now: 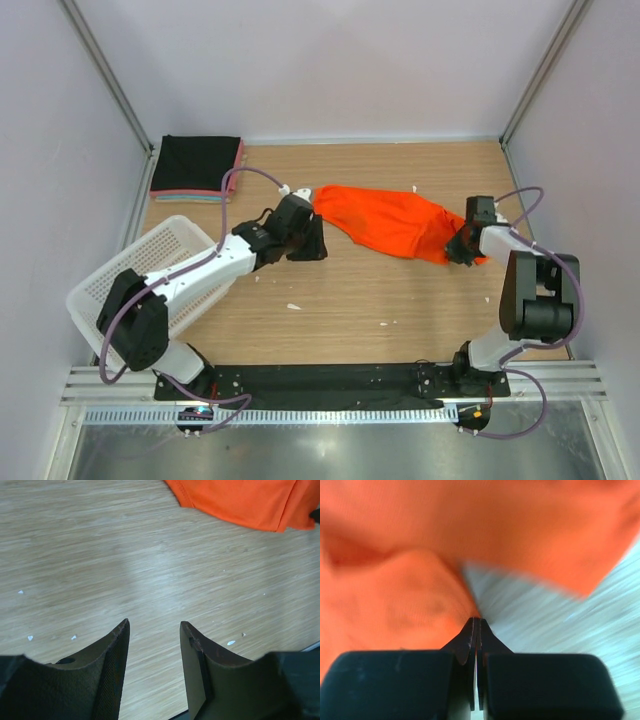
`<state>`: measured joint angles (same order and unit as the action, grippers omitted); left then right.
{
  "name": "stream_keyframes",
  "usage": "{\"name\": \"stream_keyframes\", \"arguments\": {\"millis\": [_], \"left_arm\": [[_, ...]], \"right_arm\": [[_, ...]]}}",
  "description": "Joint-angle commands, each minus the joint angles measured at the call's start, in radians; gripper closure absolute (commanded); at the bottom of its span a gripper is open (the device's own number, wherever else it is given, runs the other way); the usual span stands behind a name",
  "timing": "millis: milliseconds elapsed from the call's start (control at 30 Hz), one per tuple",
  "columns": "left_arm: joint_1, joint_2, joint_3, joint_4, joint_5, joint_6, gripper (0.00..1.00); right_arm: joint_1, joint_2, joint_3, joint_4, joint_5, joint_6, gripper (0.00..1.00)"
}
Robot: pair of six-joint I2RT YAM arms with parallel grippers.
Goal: Fold and stack the t-shirts
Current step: Flatten the tshirt out
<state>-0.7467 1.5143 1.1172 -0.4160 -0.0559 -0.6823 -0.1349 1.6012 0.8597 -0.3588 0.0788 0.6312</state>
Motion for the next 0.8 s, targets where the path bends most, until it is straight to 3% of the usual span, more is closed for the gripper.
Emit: {"name": "stream_keyframes", "arguments": {"millis": [0, 67, 233, 400, 567, 667, 700, 767], "left_arm": [[0.001, -0.092, -0.003, -0.021, -0.048, -0.028, 0.54], [0.004, -0.115, -0.026, -0.027, -0.061, -0.049, 0.53], [0.020, -0.184, -0.120, -0.014, -0.032, -0.121, 0.52], [0.020, -0.227, -0.284, 0.227, 0.128, -0.247, 0.49], [0.018, -0.256, -0.393, 0.296, 0.140, -0.286, 0.48], [0.004, -0.270, -0.416, 0.310, 0.153, -0.304, 0.48], [-0.014, -0.270, -0.418, 0.312, 0.133, -0.310, 0.48], [-0.057, -0.260, -0.418, 0.316, 0.107, -0.339, 0.48]], "right_arm": [[0.134, -0.123, -0.074, -0.040, -0.103, 0.109, 0.99], [0.306, -0.170, -0.090, -0.049, -0.088, 0.175, 0.99], [0.523, -0.297, -0.197, 0.007, -0.083, 0.393, 0.99], [0.791, -0.325, -0.223, 0.086, 0.016, 0.557, 0.99], [0.906, -0.242, -0.127, 0.058, 0.075, 0.567, 0.99], [0.910, -0.239, -0.070, -0.037, 0.102, 0.545, 0.75], [0.910, -0.271, -0.056, -0.076, 0.117, 0.532, 0.60], [0.908, -0.314, -0.042, -0.112, 0.165, 0.515, 0.52]]}}
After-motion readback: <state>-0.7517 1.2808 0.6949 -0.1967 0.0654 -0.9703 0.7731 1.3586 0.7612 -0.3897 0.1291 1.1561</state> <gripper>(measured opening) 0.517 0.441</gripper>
